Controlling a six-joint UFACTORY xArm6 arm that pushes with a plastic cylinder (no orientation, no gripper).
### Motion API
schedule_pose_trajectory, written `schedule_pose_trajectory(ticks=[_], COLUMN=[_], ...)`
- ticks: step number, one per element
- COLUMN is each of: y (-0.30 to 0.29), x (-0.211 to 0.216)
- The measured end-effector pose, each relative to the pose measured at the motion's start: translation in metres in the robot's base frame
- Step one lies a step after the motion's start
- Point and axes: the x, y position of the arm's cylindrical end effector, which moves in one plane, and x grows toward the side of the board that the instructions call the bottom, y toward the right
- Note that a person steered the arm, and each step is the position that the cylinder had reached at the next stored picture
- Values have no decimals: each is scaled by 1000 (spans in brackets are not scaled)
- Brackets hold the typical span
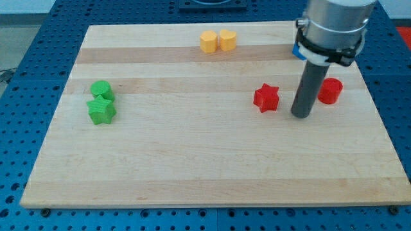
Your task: Place red star at the center
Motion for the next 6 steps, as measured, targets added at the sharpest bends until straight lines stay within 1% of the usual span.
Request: schedule_pose_trajectory(ticks=[1,2,6], y=[-1,-21,-130], x=[-15,-11,-9])
